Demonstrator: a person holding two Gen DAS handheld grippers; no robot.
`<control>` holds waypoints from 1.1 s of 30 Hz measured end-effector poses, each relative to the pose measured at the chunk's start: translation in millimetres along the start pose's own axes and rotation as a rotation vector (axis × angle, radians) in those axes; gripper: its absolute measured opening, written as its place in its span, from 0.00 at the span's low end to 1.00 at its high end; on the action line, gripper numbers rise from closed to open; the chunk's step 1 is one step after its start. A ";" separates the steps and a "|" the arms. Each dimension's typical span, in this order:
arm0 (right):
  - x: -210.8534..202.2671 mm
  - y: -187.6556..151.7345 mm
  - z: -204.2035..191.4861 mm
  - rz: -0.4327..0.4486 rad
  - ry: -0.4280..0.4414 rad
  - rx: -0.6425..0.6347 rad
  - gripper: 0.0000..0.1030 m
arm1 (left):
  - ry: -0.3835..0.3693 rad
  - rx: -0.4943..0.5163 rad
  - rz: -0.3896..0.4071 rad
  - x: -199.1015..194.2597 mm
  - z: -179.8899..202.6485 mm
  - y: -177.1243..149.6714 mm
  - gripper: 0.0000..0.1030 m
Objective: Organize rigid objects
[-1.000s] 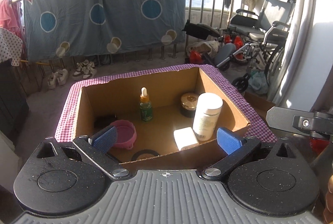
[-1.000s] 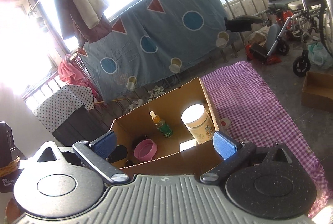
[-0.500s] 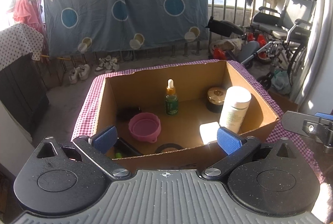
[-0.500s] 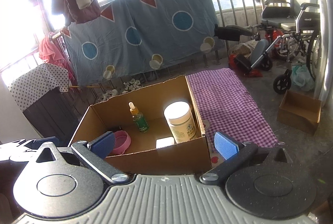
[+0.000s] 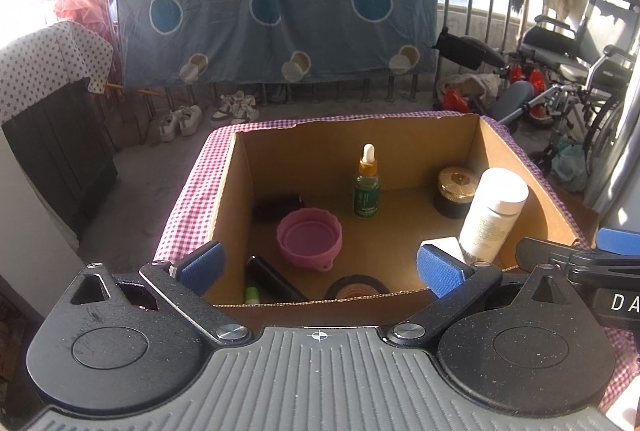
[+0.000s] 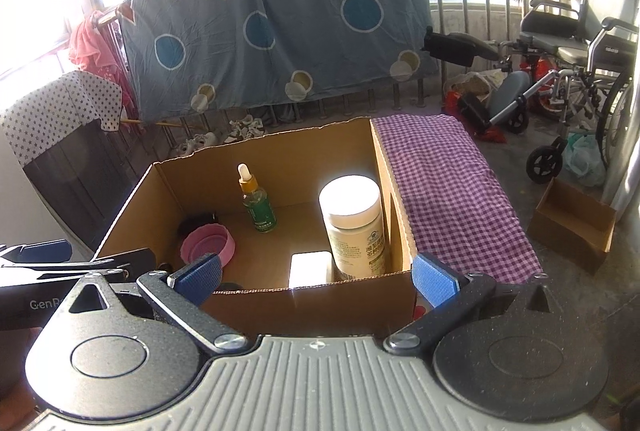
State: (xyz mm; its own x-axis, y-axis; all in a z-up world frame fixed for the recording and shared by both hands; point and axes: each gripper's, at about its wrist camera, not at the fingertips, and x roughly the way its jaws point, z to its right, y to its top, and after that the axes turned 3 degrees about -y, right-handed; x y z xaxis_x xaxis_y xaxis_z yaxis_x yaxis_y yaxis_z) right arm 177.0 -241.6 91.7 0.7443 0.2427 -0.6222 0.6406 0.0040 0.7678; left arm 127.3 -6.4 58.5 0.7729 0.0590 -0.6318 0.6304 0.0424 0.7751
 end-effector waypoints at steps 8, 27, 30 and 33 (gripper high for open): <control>7.6 -1.2 -1.0 -0.025 -0.019 -0.014 1.00 | 0.007 0.000 -0.029 2.8 -3.3 -1.0 1.00; 9.8 -4.3 -0.7 -0.039 -0.037 -0.049 1.00 | 0.015 0.006 -0.072 4.9 -1.2 -5.5 0.99; 9.9 -4.0 -1.2 -0.040 -0.036 -0.053 1.00 | 0.013 0.002 -0.075 5.1 -2.2 -5.8 0.99; 10.4 -3.8 -2.6 -0.040 -0.036 -0.057 1.00 | 0.014 -0.001 -0.077 5.3 -2.3 -5.6 0.99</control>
State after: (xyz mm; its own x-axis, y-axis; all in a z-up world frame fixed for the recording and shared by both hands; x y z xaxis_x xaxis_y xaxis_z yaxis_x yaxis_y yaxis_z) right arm 181.7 -236.5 82.7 0.7250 0.2057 -0.6573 0.6592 0.0690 0.7488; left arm 127.7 -4.0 50.9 0.7209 0.0697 -0.6895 0.6879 0.0479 0.7242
